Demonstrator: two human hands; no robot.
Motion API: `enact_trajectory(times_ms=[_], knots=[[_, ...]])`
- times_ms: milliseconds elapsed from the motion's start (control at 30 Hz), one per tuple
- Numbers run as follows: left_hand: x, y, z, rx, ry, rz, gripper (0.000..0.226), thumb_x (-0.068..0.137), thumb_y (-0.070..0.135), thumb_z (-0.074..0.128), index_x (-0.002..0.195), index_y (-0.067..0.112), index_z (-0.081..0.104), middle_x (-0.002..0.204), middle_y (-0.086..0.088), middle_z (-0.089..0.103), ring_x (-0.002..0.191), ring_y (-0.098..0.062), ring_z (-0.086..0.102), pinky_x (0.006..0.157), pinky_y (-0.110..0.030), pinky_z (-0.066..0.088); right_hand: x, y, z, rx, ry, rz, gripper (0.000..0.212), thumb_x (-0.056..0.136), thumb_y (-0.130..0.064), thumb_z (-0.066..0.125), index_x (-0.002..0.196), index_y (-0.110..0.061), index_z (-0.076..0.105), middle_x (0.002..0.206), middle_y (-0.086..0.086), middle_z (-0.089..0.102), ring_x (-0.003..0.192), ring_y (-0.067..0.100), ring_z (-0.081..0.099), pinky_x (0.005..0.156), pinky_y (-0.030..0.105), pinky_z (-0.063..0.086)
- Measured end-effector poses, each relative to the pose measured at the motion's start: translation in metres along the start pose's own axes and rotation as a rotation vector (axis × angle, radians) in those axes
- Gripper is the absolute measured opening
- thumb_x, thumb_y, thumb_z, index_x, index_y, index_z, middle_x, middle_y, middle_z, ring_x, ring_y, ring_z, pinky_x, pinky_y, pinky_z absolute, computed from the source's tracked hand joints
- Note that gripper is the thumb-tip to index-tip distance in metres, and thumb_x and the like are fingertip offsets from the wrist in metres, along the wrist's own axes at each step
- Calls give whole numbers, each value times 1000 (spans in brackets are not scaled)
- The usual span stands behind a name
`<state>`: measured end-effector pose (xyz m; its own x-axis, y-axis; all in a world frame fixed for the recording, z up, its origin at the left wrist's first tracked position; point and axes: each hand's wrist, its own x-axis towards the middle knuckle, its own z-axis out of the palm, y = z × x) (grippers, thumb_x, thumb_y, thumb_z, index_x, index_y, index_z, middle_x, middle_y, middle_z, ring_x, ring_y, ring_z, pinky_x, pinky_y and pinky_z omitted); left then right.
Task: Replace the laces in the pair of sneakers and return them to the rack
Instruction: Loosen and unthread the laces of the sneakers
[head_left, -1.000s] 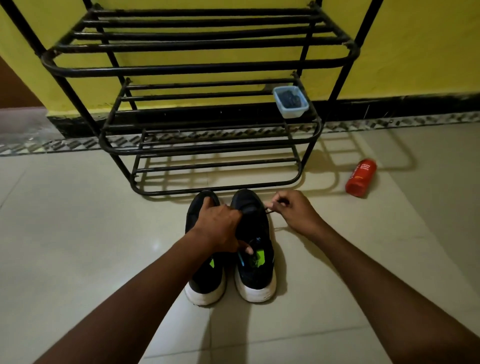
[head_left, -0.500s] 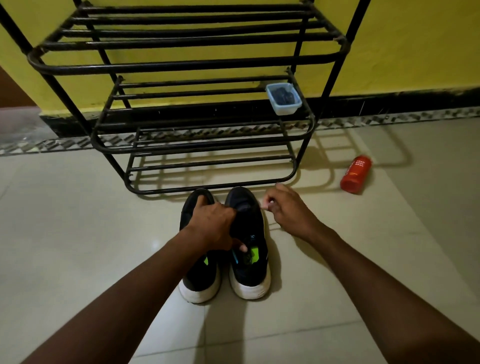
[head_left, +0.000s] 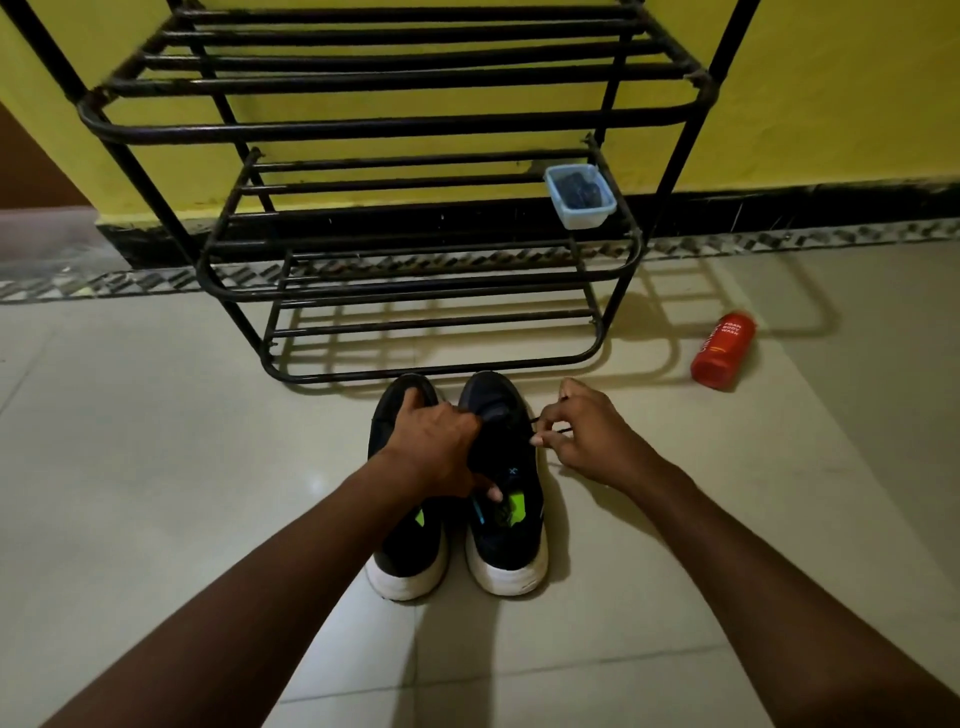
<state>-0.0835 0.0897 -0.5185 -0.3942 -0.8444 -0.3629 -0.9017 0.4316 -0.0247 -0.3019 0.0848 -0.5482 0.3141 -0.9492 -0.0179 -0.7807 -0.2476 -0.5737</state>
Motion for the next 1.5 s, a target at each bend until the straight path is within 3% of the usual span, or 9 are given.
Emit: enact_trajectory(times_ms=[167,333,567,733,867,1033,1233,1333,1500], knots=[[-2,-1,0,-28,5,7,77,71,80,66,126,28,55,119,1,66,118,-25,58,113,-56,21,3,-3,-5,102,366,51,24,95,-9,58,72,-3,54,80,5,46,71,18,45,65,28,30],[0,-2,2,-23,2,11,78,70,81,65,127,28,55,119,1,66,117,-25,59,113,-57,21,2,3,-8,193,583,258,24,87,-7,62,67,-7,48,71,6,50,66,18,45,62,32,30],[3,-8,-4,-159,-23,-4,79,71,85,60,127,30,56,111,0,66,113,-23,60,111,-55,28,-17,13,15,146,377,293,33,82,-27,78,111,-21,63,106,0,60,88,18,60,79,34,53],[16,-8,1,-323,161,14,28,100,45,50,121,32,64,114,-5,64,104,-27,65,74,-37,49,-33,-15,36,96,469,113,24,85,-38,64,99,-19,67,102,-4,59,91,18,60,80,40,54],[22,5,4,-215,235,30,26,97,34,56,121,24,64,123,-4,57,106,-30,64,72,-39,50,-40,-22,51,72,328,49,38,80,-38,65,108,-12,70,105,2,65,95,20,64,84,30,54],[29,16,1,-88,271,25,24,99,23,53,120,11,57,121,-9,56,102,-35,65,66,-40,45,-49,-19,71,54,371,60,33,86,-20,61,112,-3,73,111,11,73,100,26,70,93,22,46],[34,2,4,-691,357,-312,9,90,17,65,87,11,59,85,-10,67,85,-31,67,69,-37,54,-54,-26,84,99,421,73,47,93,-27,43,122,-1,69,118,14,72,106,26,71,94,32,54],[35,-6,1,-1000,254,-233,14,88,12,70,88,18,58,84,-2,69,84,-19,66,68,-32,53,-55,-26,88,76,420,85,42,93,-21,49,124,1,67,117,17,72,105,30,71,90,40,58],[41,-13,-2,-580,154,-35,9,89,32,73,87,31,65,96,2,70,92,-15,64,81,-36,55,-54,-28,92,54,434,87,47,95,-26,41,124,0,67,118,17,72,103,30,72,91,39,58]])
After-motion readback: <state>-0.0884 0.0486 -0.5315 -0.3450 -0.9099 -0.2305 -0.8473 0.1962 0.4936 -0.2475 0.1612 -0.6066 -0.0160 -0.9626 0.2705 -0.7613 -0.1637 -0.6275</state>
